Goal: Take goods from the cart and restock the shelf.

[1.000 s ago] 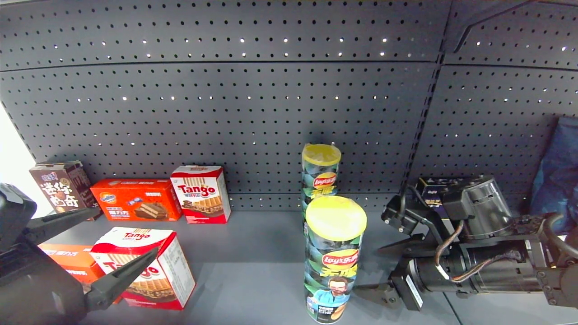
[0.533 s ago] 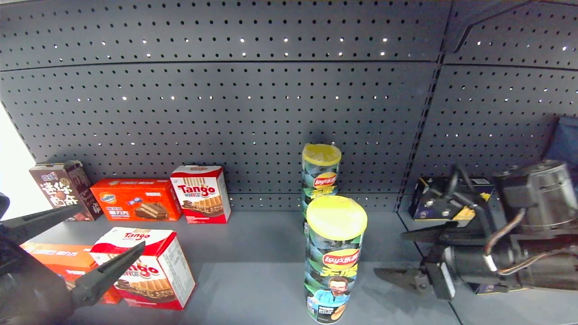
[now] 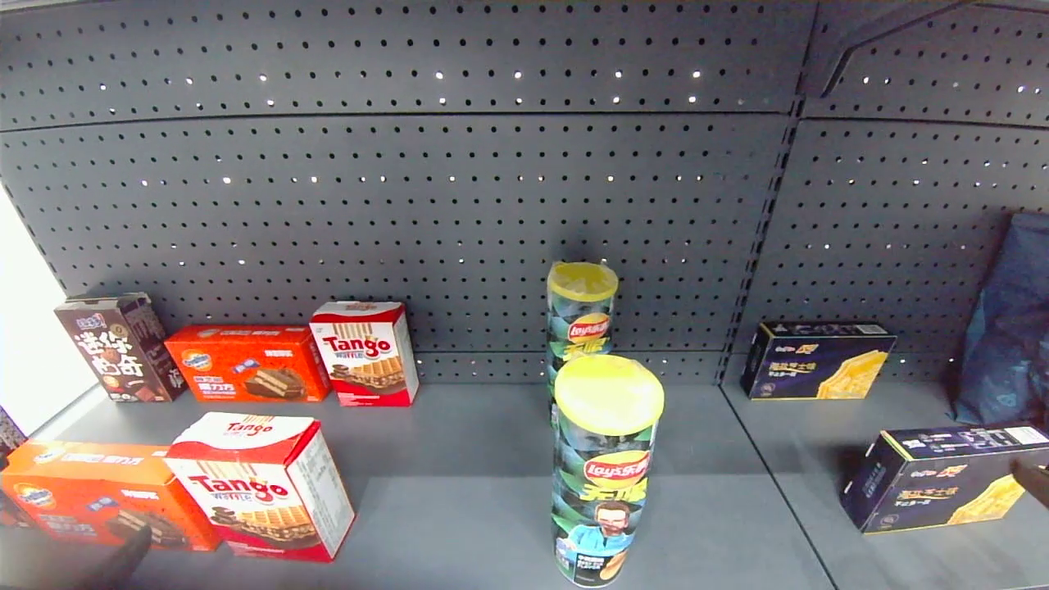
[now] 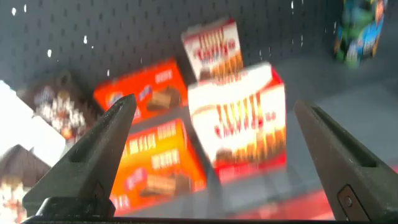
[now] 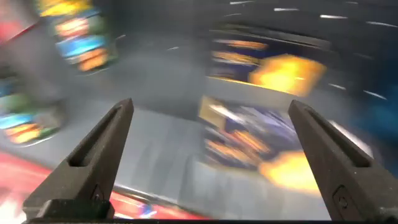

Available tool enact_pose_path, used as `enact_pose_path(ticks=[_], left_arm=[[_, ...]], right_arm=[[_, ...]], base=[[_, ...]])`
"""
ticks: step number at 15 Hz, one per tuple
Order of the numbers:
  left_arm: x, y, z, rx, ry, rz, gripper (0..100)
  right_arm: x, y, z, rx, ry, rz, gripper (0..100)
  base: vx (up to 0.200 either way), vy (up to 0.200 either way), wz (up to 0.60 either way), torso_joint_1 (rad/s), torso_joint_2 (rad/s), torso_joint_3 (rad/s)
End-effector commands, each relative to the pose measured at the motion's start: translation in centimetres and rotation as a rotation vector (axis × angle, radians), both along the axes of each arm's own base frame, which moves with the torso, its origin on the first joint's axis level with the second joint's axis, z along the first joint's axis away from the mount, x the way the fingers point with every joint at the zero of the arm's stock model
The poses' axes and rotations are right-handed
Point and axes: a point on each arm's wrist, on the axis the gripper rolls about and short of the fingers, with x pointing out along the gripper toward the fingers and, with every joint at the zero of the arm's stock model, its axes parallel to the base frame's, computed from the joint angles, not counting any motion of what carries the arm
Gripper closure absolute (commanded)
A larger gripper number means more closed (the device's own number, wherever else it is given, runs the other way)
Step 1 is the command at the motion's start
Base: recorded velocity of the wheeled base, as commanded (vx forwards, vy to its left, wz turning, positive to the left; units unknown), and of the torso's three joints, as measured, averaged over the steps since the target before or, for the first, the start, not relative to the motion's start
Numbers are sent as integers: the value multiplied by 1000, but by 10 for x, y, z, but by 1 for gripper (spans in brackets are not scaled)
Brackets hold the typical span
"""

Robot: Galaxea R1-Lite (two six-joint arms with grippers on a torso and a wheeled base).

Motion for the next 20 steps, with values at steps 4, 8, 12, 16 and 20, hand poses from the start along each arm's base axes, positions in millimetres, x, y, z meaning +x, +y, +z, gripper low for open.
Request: enact_pose_path(ticks=[4,8,12,16,20], left_arm=[[-41,8,-69,39,-31,33,0],[-55,10,-82,71,-36,36,0],[-54,12,-83,49,-18,125,0],[-54,11,-85,-13,-6,-68,0],[-58,5,-86,-74,53,-393,0]], right_arm=[[-71,-7,-111,29,-152,-233,0],[-71,-5,-114,99,-100,-168,0],[-71,-7,-115,147,-114,-290,0],[-71,-7,-115,140,-109,-268,0],[-71,-7,-118,119,-82,-256,0]], base=[[0,0,0,0,0,0],[0,0,0,0,0,0],[0,0,0,0,0,0],[0,0,0,0,0,0],[0,0,0,0,0,0]])
